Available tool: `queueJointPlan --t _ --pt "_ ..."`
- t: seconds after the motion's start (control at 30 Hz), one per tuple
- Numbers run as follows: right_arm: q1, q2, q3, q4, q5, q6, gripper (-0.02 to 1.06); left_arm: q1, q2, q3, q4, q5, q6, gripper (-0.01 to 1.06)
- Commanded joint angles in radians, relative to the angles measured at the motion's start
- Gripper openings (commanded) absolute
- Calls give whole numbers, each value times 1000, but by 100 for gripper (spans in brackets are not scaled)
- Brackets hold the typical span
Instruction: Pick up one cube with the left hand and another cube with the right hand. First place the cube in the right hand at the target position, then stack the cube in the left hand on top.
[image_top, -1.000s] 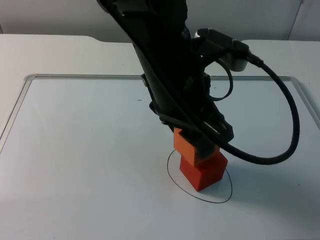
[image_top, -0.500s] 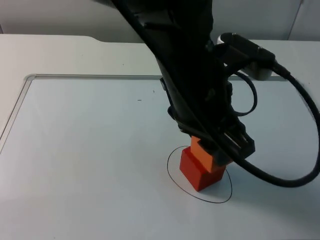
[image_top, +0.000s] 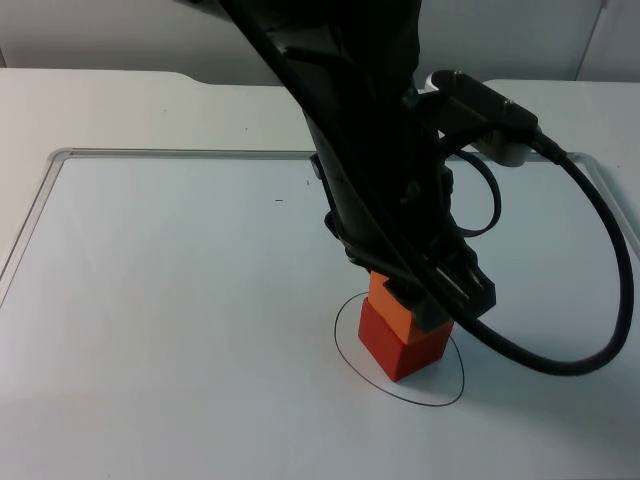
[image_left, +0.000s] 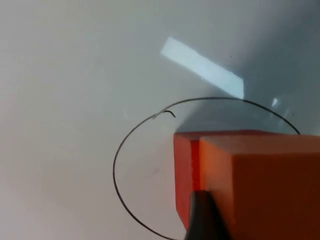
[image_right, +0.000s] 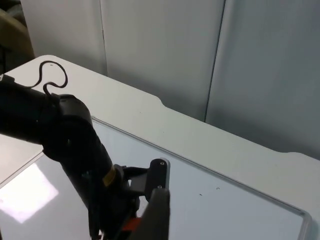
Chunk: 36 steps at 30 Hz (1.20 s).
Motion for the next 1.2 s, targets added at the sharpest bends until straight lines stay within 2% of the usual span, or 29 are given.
queueJointPlan --t 0.0,0.17,0.23,0.33,0.37,0.43,0.57,0.7,0.87,0.93,1.03,1.17 --pt "4 -2 4 -3 4 0 82 2 2 -5 -1 5 -5 23" --pt "4 -2 4 -3 17 0 82 2 2 -5 -1 8 -5 28" --pt "4 -2 4 -3 17 0 82 2 2 -5 -1 8 -7 43" --pt "4 -2 4 -3 17 0 82 2 2 -5 -1 16 -7 84" --pt "4 -2 4 -3 17 0 82 2 2 -5 -1 16 -7 84" --pt "4 -2 4 -3 19 0 82 2 2 -5 -1 28 -7 103" --pt "4 -2 4 -3 18 -3 82 2 2 -5 -1 34 -7 105" --pt "4 -2 4 -3 18 -3 82 2 -9 -23 -3 78 -7 105" --pt "4 -2 4 -3 18 -3 82 2 -39 -136 -9 283 -7 105" --pt "4 -2 4 -3 18 -3 82 2 -45 -147 -9 301 -7 105" --pt "4 -2 4 -3 7 -2 82 2 -115 -221 -11 408 -15 105" --pt "4 -2 4 -3 -18 -9 82 2 -248 -247 -7 413 -33 105"
